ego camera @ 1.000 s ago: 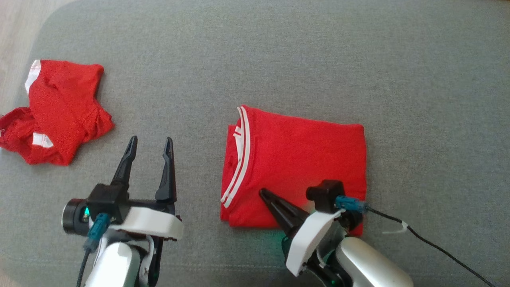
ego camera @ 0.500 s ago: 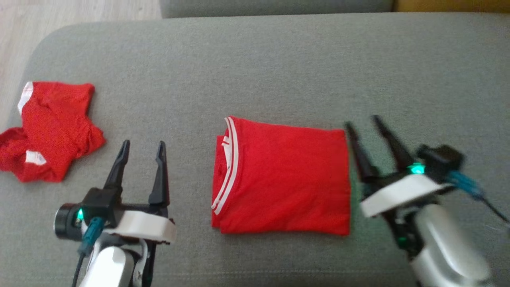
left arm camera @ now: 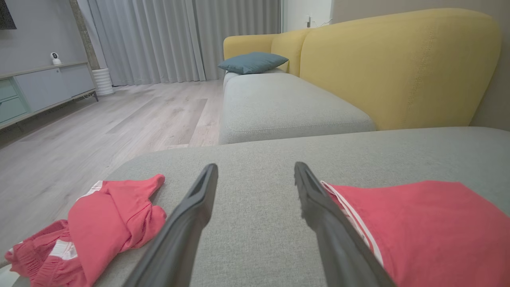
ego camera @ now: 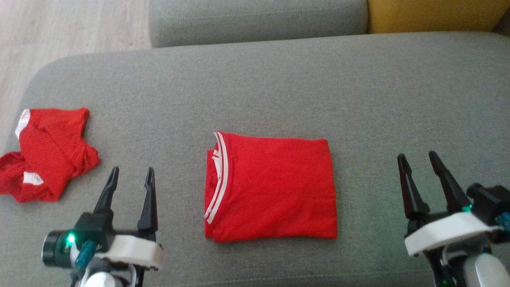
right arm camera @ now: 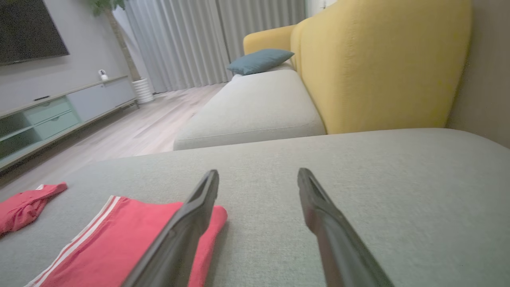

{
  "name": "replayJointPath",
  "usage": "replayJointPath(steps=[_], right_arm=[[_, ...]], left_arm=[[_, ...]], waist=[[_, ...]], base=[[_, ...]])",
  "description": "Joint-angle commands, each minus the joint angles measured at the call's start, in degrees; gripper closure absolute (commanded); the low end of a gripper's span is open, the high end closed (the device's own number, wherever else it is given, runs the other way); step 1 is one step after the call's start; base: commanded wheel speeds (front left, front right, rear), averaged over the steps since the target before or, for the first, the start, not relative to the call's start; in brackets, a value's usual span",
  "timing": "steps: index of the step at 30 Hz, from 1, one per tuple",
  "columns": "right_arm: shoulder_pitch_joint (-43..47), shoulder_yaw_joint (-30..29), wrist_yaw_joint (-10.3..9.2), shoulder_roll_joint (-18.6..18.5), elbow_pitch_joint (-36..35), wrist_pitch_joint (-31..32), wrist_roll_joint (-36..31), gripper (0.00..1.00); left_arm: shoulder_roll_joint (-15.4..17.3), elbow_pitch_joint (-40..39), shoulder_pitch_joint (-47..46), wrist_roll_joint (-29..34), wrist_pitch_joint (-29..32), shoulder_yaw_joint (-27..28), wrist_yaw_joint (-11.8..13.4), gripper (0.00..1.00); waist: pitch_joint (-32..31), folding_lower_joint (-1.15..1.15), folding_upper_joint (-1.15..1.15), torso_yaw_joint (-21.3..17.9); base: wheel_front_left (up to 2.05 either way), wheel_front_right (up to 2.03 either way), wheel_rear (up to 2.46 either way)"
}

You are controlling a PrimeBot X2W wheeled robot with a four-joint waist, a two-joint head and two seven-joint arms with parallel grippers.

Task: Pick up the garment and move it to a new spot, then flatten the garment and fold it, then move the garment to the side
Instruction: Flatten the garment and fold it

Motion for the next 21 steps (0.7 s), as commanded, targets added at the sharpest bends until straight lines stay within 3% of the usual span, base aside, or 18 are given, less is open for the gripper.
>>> replayJointPath(steps=[1,21], right_arm=[[-1.04,0.74,-0.04,-0.18,-2.43,0.22,-0.48,0.0],[6.72,-1.74,-0.04,2.17,-9.7,5.49,-2.92,0.0]], left_arm=[[1.47,-1.94,-1.5,0.57,-0.08,1.98,0.38,0.0],[3.17,-3.09,2.55,0.66,1.9,1.6,2.07,0.0]], waist=[[-0.47,0.0,0.0,-0.12],[-4.14,0.0,0.0,-0.21]], base=[[0.0,0.0,0.0],[0.0,0.0,0.0]])
